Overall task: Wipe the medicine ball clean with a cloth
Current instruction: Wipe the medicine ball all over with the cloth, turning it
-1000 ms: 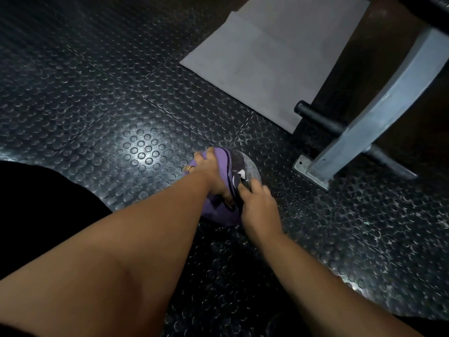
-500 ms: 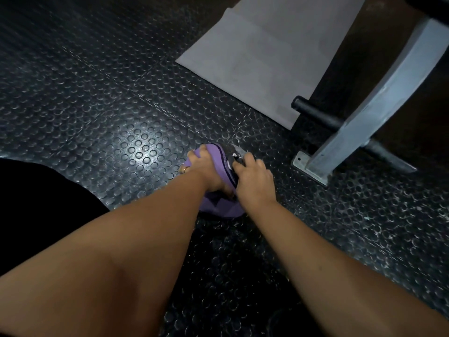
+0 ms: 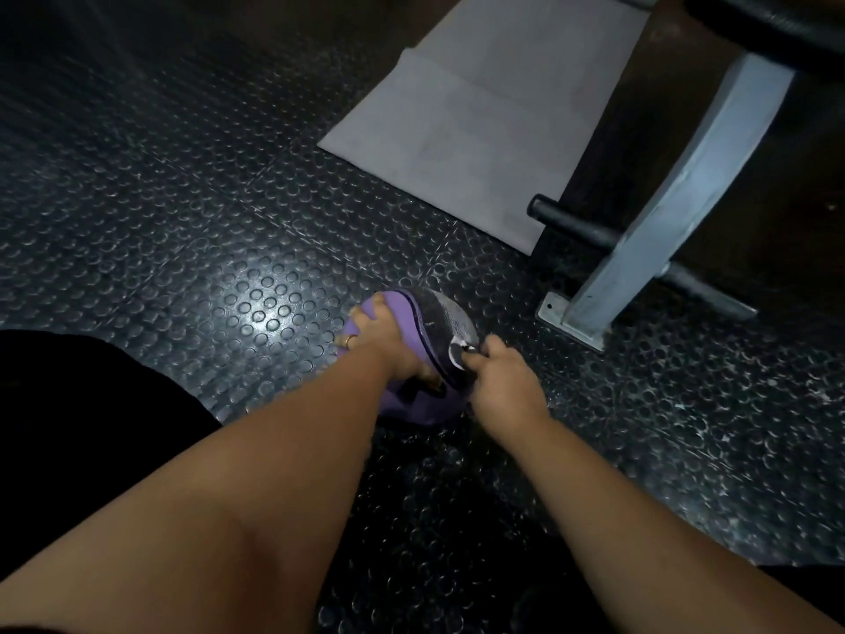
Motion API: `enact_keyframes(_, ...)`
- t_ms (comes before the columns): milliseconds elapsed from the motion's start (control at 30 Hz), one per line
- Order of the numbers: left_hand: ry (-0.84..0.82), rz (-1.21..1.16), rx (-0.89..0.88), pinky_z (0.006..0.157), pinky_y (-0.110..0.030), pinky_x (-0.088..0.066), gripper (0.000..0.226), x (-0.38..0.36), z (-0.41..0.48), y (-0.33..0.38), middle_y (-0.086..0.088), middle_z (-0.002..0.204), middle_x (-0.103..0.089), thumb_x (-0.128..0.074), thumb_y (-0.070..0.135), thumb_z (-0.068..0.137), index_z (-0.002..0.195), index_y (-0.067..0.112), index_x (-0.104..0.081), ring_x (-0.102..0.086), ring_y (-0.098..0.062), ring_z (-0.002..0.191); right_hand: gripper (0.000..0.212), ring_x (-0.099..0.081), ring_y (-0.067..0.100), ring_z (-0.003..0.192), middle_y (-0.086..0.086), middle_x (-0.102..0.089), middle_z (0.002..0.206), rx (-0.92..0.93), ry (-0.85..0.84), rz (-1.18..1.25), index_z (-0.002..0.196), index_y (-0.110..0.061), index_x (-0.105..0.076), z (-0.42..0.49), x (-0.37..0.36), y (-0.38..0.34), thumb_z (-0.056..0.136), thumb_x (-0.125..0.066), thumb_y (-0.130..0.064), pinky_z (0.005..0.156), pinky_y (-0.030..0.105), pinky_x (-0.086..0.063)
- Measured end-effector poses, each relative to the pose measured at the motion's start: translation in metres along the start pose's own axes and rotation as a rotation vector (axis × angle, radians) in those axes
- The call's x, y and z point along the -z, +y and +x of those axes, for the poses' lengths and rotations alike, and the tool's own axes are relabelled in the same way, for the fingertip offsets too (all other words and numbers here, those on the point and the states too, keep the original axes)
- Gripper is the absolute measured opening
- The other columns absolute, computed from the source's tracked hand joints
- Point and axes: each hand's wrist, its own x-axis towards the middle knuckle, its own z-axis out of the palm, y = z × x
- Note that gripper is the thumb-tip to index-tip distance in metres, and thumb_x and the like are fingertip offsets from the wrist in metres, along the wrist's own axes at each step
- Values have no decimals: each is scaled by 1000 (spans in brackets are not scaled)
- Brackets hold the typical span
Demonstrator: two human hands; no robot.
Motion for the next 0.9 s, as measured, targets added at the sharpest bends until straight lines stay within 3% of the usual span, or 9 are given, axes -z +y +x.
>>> enact_keyframes(67, 10, 3, -12, 117, -65, -18, 170, -4, -5, -3, -15, 163, 19, -99, 50, 39, 154, 24, 25, 2, -50, 149, 46, -49, 22, 88, -4, -38, 97, -104, 73, 185, 128, -27, -58, -2, 5, 6, 89, -45, -7, 74, 34, -46)
enact_keyframes(167, 21, 5, -21, 119, -64, -15, 171, -6, -14, -11, -11, 163, 24, -98, 54, 39, 155, 21, 24, 9, -47, 150, 34, -54, 20, 81, -1, -46, 101, -283, 245, 397, 125, -14, -61, -3, 15, 8, 93, -55, -24, 70, 31, -45)
enact_keyframes(233, 62, 44, -76, 120, -61, -14, 168, -7, -22, -17, -9, 164, 23, -96, 57, 42, 155, 14, 22, 13, -42, 151, 40, -56, 19, 81, 0, -51, 103, -335, 295, 464, 122, -15, -64, -3, 17, 7, 88, -64, -36, 69, 30, -44)
enact_keyframes(300, 105, 68, -167, 121, -59, -11, 164, -12, -27, -23, -7, 165, 20, -93, 60, 47, 156, 11, 19, 13, -37, 152, 36, -55, 18, 79, -1, -53, 98, -333, 307, 493, 117, -17, -66, -2, 16, 5, 86, -65, -35, 65, 27, -40)
enact_keyframes(433, 181, 91, -205, 124, -53, -3, 157, -21, -31, -33, -7, 167, 12, -78, 79, 51, 157, 8, 14, 12, -30, 153, 22, -58, 23, 84, 1, -55, 92, -243, 314, 558, 108, -13, -70, 2, 2, -14, 89, -62, -24, 67, 27, -41)
enact_keyframes(533, 184, 144, -231, 123, -47, 4, 149, -20, -35, -37, -13, 166, 13, -74, 77, 62, 155, 2, 16, 15, -29, 153, 25, -57, 21, 85, 0, -51, 102, -85, 288, 444, 113, -14, -66, 3, -9, -31, 94, -55, -24, 75, 32, -48)
enact_keyframes(600, 188, 146, -247, 124, -49, 2, 147, -19, -39, -38, -14, 165, 14, -76, 72, 64, 155, 4, 17, 14, -30, 153, 24, -56, 22, 84, -1, -48, 106, 39, 241, 348, 114, -16, -64, 5, -15, -39, 95, -51, -24, 73, 35, -49)
enact_keyframes(733, 171, 167, -229, 123, -54, -8, 140, -19, -35, -31, -9, 165, 15, -80, 59, 69, 155, 11, 19, 12, -36, 152, 33, -51, 23, 104, 1, -50, 118, 201, 123, 190, 124, -19, -60, 6, -24, -41, 92, -51, -20, 81, 38, -49)
enact_keyframes(900, 118, 244, -233, 119, -62, -18, 156, -18, -26, -25, 1, 165, 18, -82, 72, 54, 155, 17, 22, 13, -37, 152, 45, -59, 31, 95, 7, -59, 108, 225, 232, 129, 115, -12, -66, -6, -36, -20, 73, -68, 2, 71, 41, -54)
